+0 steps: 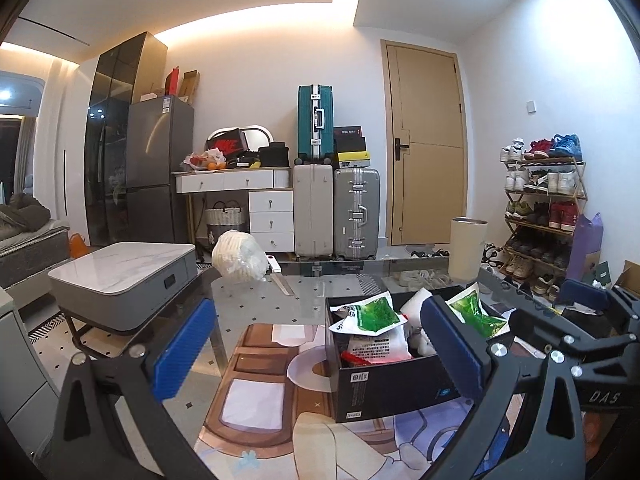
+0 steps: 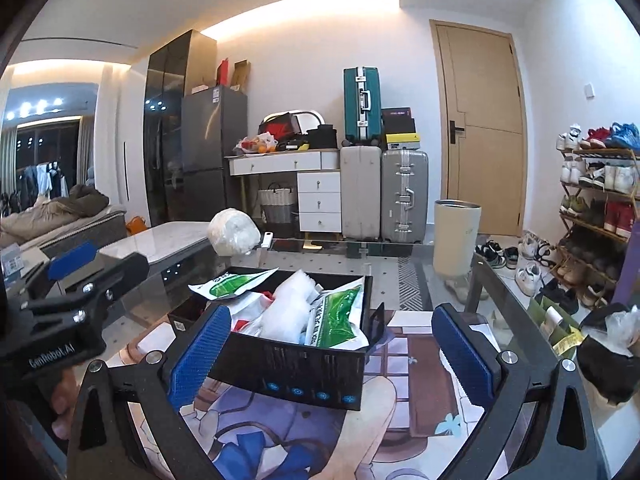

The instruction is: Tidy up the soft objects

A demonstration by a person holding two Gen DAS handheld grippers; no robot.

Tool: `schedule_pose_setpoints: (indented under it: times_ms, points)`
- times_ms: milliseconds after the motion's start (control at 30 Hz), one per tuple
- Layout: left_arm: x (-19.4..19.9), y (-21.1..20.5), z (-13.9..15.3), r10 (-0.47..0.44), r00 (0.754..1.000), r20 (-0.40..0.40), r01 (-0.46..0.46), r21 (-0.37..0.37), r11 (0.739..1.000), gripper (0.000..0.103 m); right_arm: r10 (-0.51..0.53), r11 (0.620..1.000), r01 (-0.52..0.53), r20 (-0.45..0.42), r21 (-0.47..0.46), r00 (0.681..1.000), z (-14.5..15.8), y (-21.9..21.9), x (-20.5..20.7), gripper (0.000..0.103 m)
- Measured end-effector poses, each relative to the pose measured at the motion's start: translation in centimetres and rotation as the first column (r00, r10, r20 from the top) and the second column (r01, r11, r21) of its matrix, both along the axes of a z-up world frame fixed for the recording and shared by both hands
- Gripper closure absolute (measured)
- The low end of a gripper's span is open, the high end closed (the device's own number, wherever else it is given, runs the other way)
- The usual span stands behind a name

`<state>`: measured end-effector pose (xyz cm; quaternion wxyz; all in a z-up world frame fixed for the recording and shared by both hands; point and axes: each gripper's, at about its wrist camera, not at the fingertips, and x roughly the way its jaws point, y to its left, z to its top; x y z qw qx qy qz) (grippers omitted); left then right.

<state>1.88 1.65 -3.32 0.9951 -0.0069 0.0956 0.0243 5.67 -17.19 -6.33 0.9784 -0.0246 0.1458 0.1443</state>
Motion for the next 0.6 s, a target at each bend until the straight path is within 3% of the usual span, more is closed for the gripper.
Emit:
schedule_pose_setpoints:
  times_ms: [600]
  points:
    - [0.60,-0.07,-0.77,-0.016,0.999,-0.048,0.016,-0.010,1.000,0.000,-0.001,1.000,0.001,0.011,-0.020,1.000,-0.19,0.32,-0.30,0.001]
